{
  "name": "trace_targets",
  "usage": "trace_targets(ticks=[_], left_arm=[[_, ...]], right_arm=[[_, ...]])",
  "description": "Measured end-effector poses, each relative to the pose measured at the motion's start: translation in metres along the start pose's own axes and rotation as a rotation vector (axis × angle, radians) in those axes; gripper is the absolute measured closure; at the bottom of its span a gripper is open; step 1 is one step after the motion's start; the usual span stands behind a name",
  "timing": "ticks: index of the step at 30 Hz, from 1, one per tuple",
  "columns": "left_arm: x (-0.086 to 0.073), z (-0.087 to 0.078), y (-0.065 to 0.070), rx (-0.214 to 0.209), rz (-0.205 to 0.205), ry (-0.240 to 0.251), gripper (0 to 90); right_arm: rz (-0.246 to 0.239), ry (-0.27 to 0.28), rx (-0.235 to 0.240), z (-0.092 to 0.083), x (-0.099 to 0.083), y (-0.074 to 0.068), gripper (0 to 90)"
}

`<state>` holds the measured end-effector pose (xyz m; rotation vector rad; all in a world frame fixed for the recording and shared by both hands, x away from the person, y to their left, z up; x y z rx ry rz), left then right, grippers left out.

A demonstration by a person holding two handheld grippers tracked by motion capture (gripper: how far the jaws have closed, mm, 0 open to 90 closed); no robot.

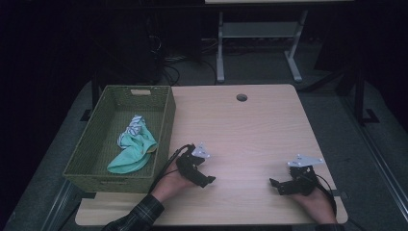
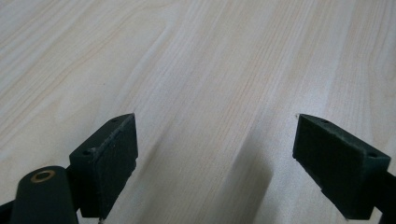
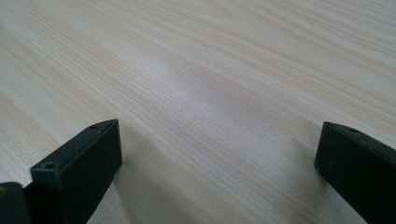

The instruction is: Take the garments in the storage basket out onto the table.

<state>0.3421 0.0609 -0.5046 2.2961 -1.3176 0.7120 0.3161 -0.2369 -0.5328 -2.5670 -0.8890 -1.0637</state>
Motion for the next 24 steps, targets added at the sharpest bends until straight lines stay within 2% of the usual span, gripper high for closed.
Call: trace_targets(ticks=[9, 11, 13, 16, 24], left_arm=[[0.008, -0.005, 0.004, -0.032, -0.011, 0.040, 13.3], [0.009, -0.008, 0.004, -0.033, 0.010, 0.033, 13.3], [0.011, -0.009, 0.004, -0.033, 0.002, 0.044, 13.3], [0.012, -0.012, 0.004, -0.037, 0.018, 0.039, 13.3], [0.017, -0.018, 0.005, -0.046, 0.029, 0.050, 13.3]], right_arm=[[0.001, 0.000, 0.000, 0.000, 0.000, 0.000, 0.3], [0.000, 0.000, 0.000, 0.000, 0.000, 0.000, 0.3], [-0.001, 0.001, 0.000, 0.000, 0.000, 0.000, 0.3], [0.000, 0.000, 0.000, 0.000, 0.000, 0.000, 0.3], [-0.001, 0.000, 0.000, 0.000, 0.000, 0.000, 0.3]])
Point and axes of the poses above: each handheld gripper's, and its own axes: z roughly forward along the jaws, x roughly out of its top, y roughly to its right, the point moved 7 cm from there along z, roughly forward along the jaws, and after that the axes turned 4 degrees about -z, right-handed, at the moved point
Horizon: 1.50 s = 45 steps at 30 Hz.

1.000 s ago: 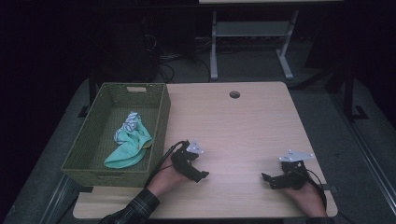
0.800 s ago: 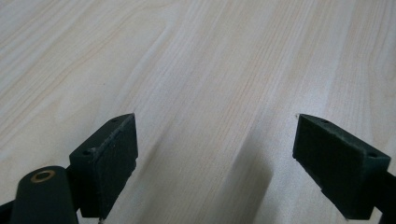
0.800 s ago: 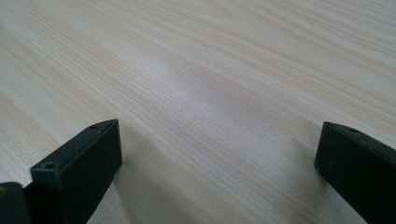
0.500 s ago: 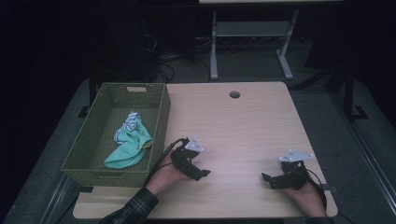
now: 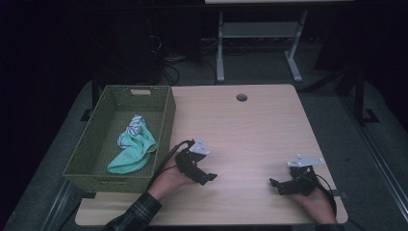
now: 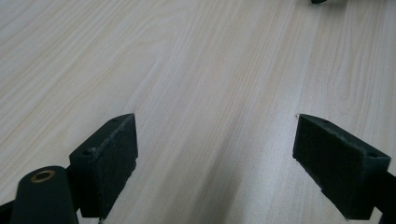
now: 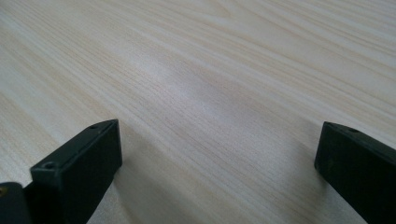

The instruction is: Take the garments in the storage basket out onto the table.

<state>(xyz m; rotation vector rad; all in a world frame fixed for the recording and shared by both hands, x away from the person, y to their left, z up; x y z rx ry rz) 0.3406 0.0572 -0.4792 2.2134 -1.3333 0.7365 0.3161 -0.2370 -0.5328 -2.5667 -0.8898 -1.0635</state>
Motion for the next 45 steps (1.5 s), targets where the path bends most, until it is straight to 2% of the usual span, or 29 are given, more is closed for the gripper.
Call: trace_targets(ticks=[14, 16, 18, 19, 21, 26, 45], left_arm=[[0.006, -0.004, 0.003, -0.036, -0.016, 0.034, 13.3], [0.006, -0.005, 0.002, -0.037, -0.005, 0.028, 13.3], [0.007, -0.007, 0.003, -0.041, -0.019, 0.038, 13.3], [0.008, -0.008, 0.002, -0.037, -0.001, 0.030, 13.3], [0.011, -0.009, 0.003, -0.038, -0.014, 0.044, 13.3], [0.015, -0.013, 0.001, -0.038, 0.006, 0.045, 13.3], [0.029, -0.025, -0.001, -0.047, 0.006, 0.083, 13.3]], right_arm=[[0.000, 0.000, 0.000, 0.000, 0.000, 0.000, 0.3], [0.000, 0.000, 0.000, 0.000, 0.000, 0.000, 0.3], [0.000, 0.000, 0.000, 0.000, 0.000, 0.000, 0.3], [0.001, 0.000, 0.000, 0.000, 0.000, 0.000, 0.3], [0.000, 0.000, 0.000, 0.000, 0.000, 0.000, 0.3], [0.001, -0.001, 0.000, 0.000, 0.000, 0.000, 0.3], [0.003, -0.001, 0.000, 0.000, 0.000, 0.000, 0.3]])
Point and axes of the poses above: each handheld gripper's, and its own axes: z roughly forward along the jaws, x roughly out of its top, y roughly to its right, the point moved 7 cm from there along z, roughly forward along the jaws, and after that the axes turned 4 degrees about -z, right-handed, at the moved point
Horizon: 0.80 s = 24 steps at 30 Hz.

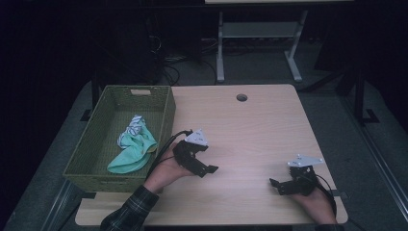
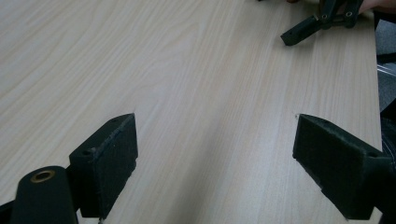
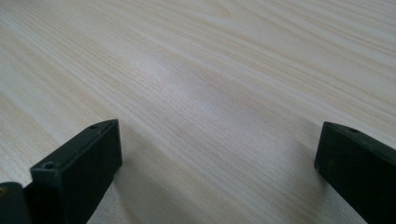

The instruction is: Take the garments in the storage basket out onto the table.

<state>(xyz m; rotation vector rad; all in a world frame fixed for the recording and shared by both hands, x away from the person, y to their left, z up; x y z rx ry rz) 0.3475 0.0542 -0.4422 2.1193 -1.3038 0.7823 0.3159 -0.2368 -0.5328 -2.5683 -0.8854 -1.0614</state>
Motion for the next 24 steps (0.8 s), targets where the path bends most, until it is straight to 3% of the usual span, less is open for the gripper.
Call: trace_targets(ticks=[24], left_arm=[[0.021, -0.031, -0.012, 0.032, 0.013, 0.064, 13.3]], right_arm=[[-0.001, 0.001, 0.000, 0.000, 0.000, 0.000, 0.3]])
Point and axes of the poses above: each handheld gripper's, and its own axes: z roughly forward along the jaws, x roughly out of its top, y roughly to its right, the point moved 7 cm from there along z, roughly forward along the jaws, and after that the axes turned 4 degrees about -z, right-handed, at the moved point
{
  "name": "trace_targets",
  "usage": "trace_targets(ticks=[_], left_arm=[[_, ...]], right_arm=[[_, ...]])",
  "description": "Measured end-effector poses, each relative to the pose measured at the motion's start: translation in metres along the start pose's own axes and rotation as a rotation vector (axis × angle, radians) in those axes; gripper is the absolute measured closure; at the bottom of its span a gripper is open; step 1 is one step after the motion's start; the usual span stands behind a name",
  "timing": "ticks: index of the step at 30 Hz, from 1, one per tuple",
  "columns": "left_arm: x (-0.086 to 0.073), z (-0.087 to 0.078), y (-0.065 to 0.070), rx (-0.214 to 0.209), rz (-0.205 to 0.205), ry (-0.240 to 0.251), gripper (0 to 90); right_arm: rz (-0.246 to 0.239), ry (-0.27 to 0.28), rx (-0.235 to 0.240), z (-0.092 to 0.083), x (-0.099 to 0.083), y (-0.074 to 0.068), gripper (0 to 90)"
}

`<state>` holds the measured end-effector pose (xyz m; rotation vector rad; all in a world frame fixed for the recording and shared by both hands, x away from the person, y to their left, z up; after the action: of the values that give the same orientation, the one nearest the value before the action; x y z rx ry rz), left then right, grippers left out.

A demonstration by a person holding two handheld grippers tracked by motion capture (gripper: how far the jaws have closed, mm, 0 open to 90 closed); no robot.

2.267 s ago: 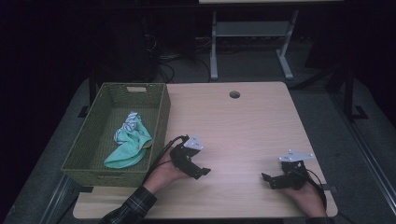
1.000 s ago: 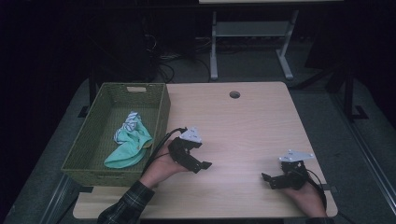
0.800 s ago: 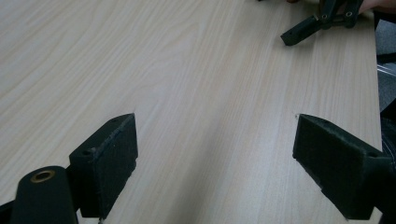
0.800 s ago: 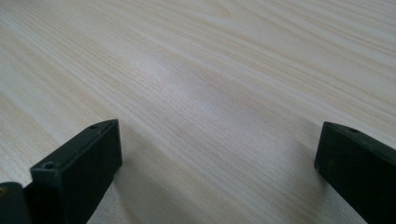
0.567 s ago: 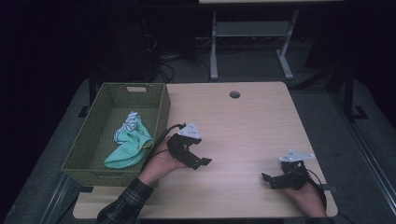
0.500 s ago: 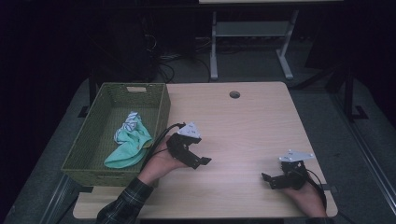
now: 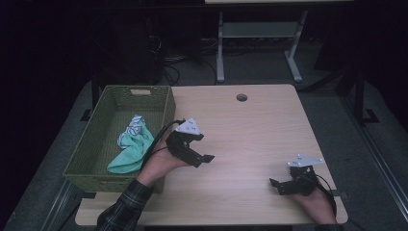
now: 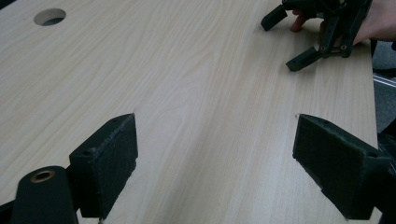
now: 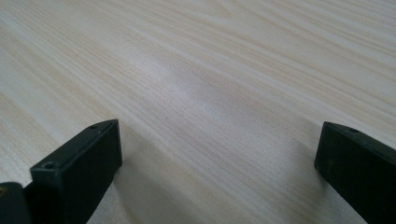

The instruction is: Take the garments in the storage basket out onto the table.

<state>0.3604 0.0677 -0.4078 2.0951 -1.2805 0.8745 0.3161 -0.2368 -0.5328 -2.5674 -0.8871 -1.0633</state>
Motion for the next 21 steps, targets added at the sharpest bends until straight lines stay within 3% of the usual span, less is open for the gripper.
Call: trace_targets(ticks=[21], left_arm=[[0.002, -0.026, -0.017, 0.028, -0.031, 0.046, 13.4]], right_arm=[[0.002, -0.001, -0.001, 0.000, 0.000, 0.000, 0.3]])
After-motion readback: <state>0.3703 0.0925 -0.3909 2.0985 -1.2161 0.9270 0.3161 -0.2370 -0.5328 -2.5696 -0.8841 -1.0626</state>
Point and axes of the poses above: each handheld gripper's, and its own axes: z roughly forward along the jaws, x roughly out of its top, y roughly to its right, the point moved 7 cm from there along z, roughly forward along the jaws, and after that the axes turned 4 degrees about -z, right-handed, at the moved point
